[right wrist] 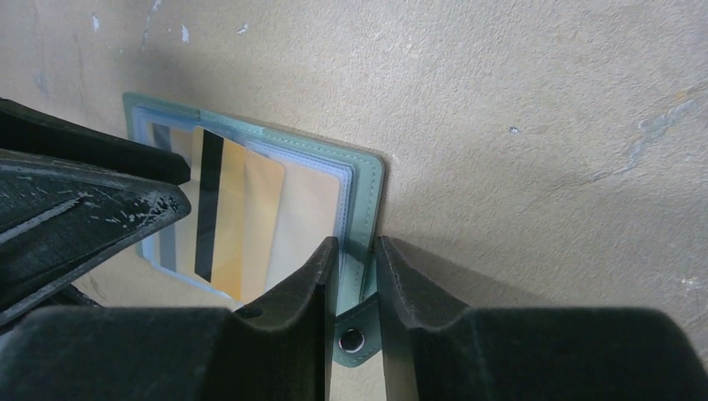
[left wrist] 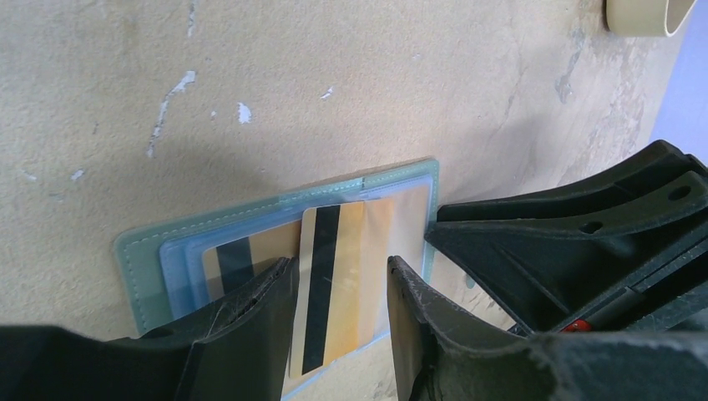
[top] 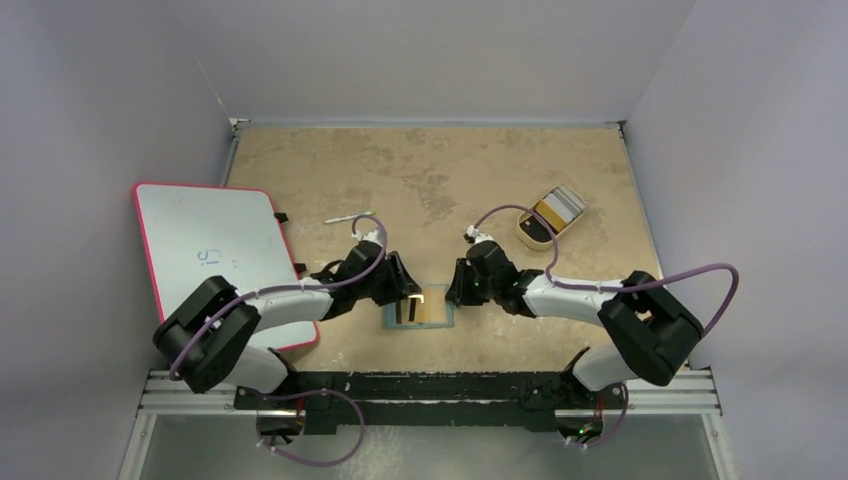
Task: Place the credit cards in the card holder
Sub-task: Insert the credit card into the card holder.
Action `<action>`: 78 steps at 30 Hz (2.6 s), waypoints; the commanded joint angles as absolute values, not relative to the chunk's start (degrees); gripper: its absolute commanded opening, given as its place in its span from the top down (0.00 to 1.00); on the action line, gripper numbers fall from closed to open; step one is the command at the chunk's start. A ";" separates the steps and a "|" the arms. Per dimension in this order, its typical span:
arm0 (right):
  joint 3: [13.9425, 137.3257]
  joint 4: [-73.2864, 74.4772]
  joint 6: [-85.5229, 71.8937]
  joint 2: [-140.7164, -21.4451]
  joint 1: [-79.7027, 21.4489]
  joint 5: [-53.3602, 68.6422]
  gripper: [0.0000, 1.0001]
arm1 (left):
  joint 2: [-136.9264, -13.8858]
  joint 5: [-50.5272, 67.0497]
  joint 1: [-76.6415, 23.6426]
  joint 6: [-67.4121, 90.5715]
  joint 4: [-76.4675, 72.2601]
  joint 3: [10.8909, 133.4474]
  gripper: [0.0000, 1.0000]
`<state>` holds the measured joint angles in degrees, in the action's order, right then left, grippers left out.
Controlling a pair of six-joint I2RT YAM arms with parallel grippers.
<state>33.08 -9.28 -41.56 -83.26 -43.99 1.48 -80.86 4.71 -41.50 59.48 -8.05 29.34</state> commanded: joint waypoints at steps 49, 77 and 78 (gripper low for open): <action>35.55 -6.19 -43.36 -77.68 -44.27 -2.30 0.69 | -77.42 -0.33 -40.39 52.12 10.71 37.54 0.49; 34.97 -12.85 -42.35 -84.07 -44.91 2.62 0.70 | -79.74 5.03 -40.41 55.54 0.37 33.45 0.49; 34.73 -13.50 -42.43 -84.63 -44.98 2.70 0.70 | -79.69 6.14 -40.41 55.55 -0.56 33.44 0.49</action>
